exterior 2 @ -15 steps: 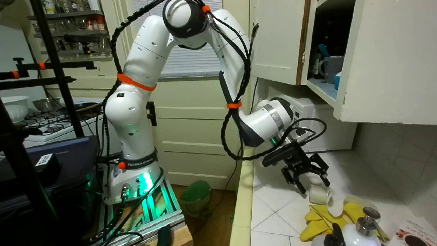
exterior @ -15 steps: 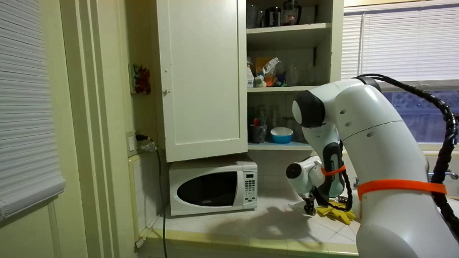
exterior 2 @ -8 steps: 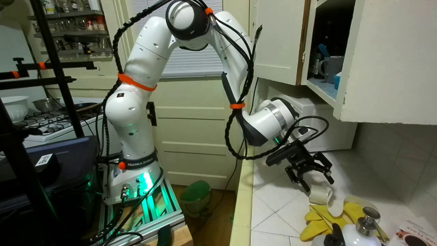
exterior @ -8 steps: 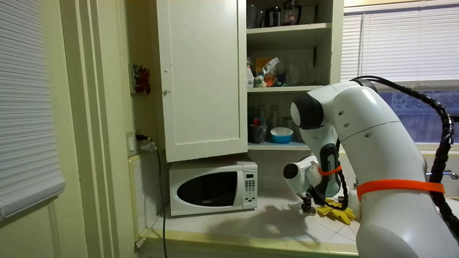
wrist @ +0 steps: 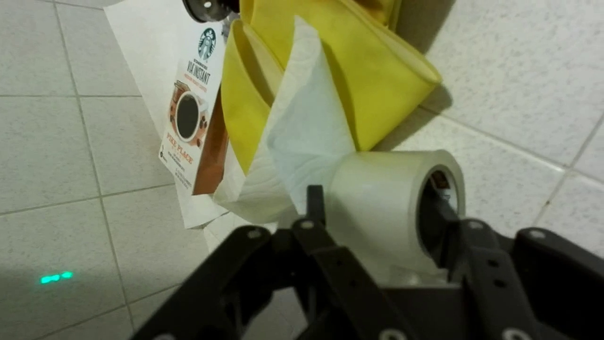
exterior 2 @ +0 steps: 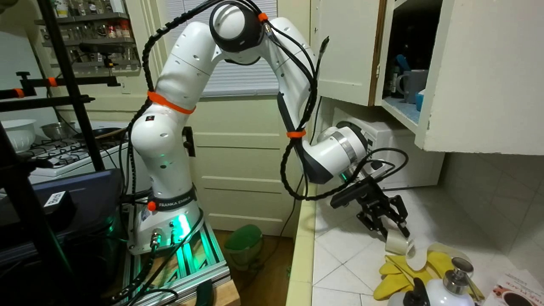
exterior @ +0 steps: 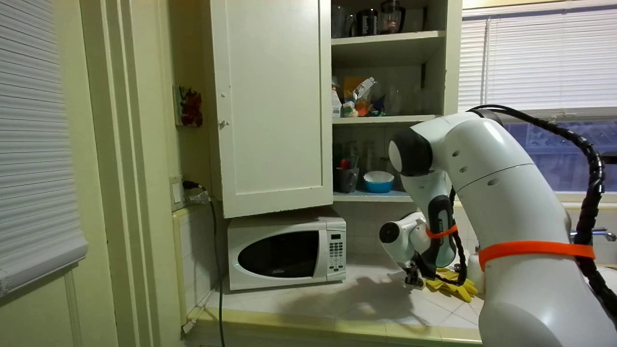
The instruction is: Put the tissue roll inside the cupboard
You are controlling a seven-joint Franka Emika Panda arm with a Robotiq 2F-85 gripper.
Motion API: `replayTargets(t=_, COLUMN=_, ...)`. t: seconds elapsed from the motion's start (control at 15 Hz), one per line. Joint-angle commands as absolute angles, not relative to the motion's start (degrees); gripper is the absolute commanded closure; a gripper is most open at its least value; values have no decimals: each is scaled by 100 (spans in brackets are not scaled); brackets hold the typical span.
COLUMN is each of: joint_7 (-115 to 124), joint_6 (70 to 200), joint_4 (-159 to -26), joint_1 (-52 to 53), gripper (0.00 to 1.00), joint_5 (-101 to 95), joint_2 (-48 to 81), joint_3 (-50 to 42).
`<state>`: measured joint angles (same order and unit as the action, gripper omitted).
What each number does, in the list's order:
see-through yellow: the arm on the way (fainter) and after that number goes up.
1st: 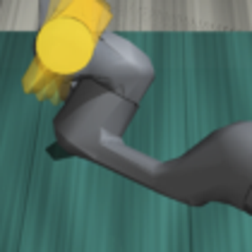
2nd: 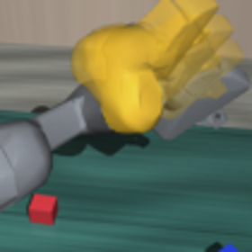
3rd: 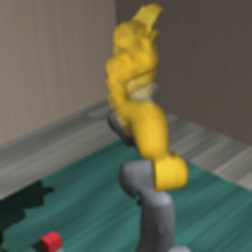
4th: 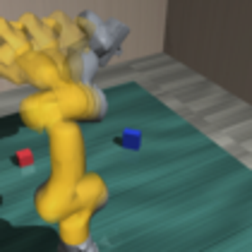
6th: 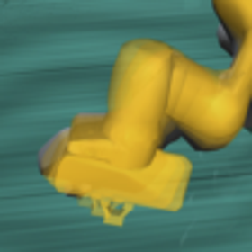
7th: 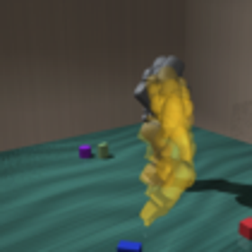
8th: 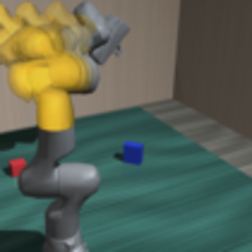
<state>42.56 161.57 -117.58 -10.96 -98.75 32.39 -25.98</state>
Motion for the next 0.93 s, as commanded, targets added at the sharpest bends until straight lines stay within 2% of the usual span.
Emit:
replayTargets(t=0.0, joint_7=4303, joint_6=16034, joint_4=-11726, joint_1=-1113, gripper=77, joint_5=-9726, joint_2=3327, joint_3=-2613)
replayTargets(t=0.2, joint_7=4252, joint_6=15923, joint_4=-11782, joint_1=-1085, gripper=96, joint_5=-9657, joint_2=3202, joint_3=-2649)
replayTargets(t=0.27, joint_7=4231, joint_6=15923, joint_4=-11857, joint_1=-1064, gripper=100, joint_5=-9627, joint_2=3113, joint_3=-2657)
replayTargets(t=0.53, joint_7=4281, joint_6=16244, joint_4=-12431, joint_1=-1005, gripper=96, joint_5=-9948, joint_2=2338, joint_3=-2738)
replayTargets(t=0.87, joint_7=4453, joint_6=17767, joint_4=-13057, joint_1=-1214, gripper=96, joint_5=-11148, joint_2=1056, joint_3=-2861)
